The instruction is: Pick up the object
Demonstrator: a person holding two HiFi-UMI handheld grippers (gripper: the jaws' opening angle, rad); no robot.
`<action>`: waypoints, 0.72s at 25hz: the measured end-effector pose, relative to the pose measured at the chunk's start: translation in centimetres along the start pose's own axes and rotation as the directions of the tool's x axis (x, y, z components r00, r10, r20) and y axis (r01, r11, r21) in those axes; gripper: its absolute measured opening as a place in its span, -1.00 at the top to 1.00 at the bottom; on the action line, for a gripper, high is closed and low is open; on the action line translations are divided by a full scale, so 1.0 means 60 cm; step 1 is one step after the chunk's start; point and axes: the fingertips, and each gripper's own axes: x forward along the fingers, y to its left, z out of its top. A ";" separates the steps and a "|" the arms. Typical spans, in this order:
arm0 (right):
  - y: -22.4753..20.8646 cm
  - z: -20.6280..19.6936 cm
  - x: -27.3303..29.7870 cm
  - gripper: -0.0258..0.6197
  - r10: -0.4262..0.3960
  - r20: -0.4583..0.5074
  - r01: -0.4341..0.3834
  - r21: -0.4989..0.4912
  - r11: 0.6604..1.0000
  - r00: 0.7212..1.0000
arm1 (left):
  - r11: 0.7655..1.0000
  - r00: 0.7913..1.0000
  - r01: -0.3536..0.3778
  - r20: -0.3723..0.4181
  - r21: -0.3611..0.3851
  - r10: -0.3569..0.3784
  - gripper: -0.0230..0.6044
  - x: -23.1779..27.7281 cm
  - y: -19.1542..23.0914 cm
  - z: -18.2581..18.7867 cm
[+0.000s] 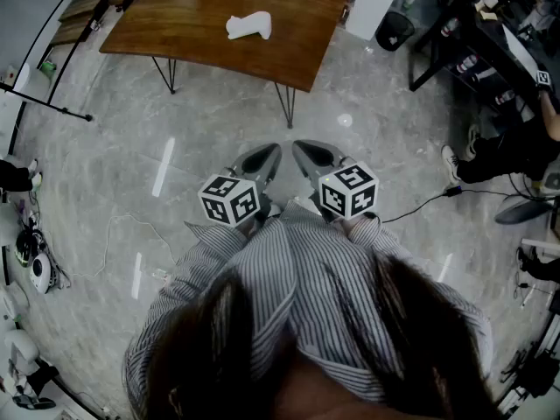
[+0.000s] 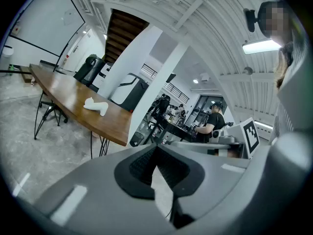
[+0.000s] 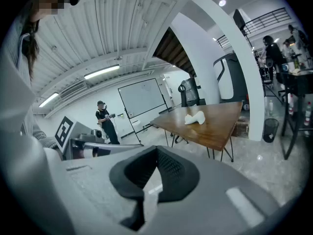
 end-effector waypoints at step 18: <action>-0.028 0.013 0.009 0.92 -0.013 -0.020 0.012 -0.053 0.999 1.000 | 0.998 0.998 0.015 0.065 -0.058 -0.011 0.93 0.023 0.008 0.021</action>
